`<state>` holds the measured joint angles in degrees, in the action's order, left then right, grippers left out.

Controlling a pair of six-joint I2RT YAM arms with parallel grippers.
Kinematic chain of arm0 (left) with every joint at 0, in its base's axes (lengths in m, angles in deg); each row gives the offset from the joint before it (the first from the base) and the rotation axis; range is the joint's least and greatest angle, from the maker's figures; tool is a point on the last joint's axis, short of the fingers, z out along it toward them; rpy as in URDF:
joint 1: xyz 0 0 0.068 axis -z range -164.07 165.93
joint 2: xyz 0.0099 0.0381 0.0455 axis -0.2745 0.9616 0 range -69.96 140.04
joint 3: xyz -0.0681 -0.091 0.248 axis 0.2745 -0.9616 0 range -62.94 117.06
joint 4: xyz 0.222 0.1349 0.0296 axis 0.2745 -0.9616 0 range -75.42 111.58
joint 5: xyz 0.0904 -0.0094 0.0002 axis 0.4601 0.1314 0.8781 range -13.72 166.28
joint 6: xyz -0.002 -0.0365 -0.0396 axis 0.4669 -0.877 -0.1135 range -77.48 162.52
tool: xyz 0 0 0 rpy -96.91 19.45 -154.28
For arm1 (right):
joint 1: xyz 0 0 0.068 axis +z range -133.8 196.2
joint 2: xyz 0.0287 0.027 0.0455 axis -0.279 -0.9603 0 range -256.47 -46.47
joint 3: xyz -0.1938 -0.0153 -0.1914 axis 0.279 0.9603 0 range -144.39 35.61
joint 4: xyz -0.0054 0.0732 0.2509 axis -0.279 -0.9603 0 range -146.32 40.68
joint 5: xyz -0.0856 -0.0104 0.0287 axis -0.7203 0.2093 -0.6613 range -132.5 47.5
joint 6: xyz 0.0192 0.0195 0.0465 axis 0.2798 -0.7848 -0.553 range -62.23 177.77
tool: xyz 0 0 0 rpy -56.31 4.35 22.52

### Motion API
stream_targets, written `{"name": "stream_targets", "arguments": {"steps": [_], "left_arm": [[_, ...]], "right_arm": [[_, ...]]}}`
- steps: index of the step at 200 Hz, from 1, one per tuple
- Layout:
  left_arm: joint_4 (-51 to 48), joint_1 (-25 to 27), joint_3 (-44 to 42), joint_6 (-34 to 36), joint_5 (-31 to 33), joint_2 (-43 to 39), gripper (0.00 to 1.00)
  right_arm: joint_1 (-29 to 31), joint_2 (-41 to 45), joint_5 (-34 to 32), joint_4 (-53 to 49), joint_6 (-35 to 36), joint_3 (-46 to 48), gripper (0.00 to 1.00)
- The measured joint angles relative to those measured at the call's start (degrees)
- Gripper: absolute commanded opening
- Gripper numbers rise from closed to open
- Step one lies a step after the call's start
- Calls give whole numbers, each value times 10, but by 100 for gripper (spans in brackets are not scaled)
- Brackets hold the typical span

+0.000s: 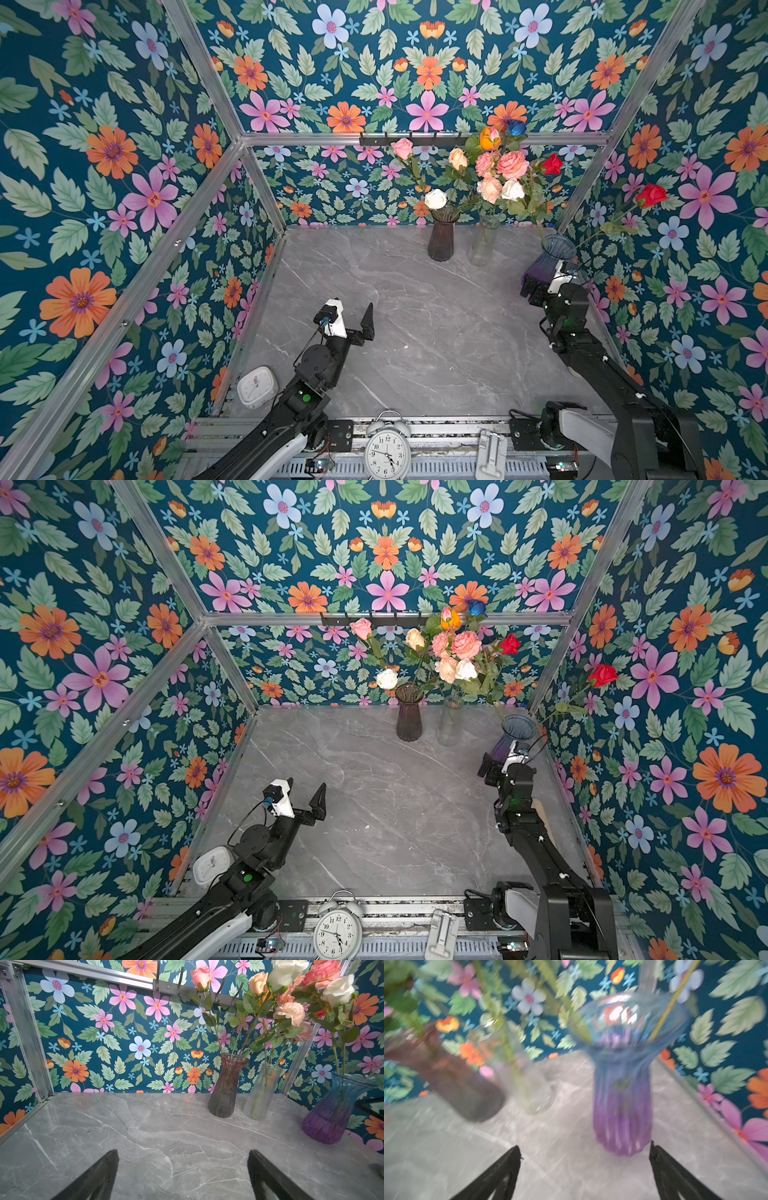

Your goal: Arrange the flowers into the vase

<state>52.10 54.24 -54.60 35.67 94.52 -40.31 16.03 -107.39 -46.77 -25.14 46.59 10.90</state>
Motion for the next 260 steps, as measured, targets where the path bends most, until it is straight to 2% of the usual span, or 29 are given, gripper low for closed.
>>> {"name": "stream_targets", "arguments": {"steps": [31, 72, 102, 147, 169, 188, 260], "left_arm": [[22, 0, 0, 13, 4, 29, 100], [67, 0, -16, 27, 18, 60, 100], [84, 0, -21, 27, 27, 64, 100], [103, 0, -31, 34, 43, 63, 100], [114, 0, -31, 38, 43, 69, 100], [123, 0, -32, 38, 45, 74, 100], [184, -4, -53, 69, 102, 106, 100]], "right_arm": [[30, -14, 12, 18, 22, 44, 99], [34, -28, 55, 33, 50, 40, 99], [46, -32, 24, 65, 73, 62, 99], [56, -152, 7, 192, 131, 104, 99], [38, -187, -6, 277, 128, 122, 99], [29, -210, 2, 296, 127, 116, 99], [-1, -214, 6, 275, 96, 74, 99]]}}
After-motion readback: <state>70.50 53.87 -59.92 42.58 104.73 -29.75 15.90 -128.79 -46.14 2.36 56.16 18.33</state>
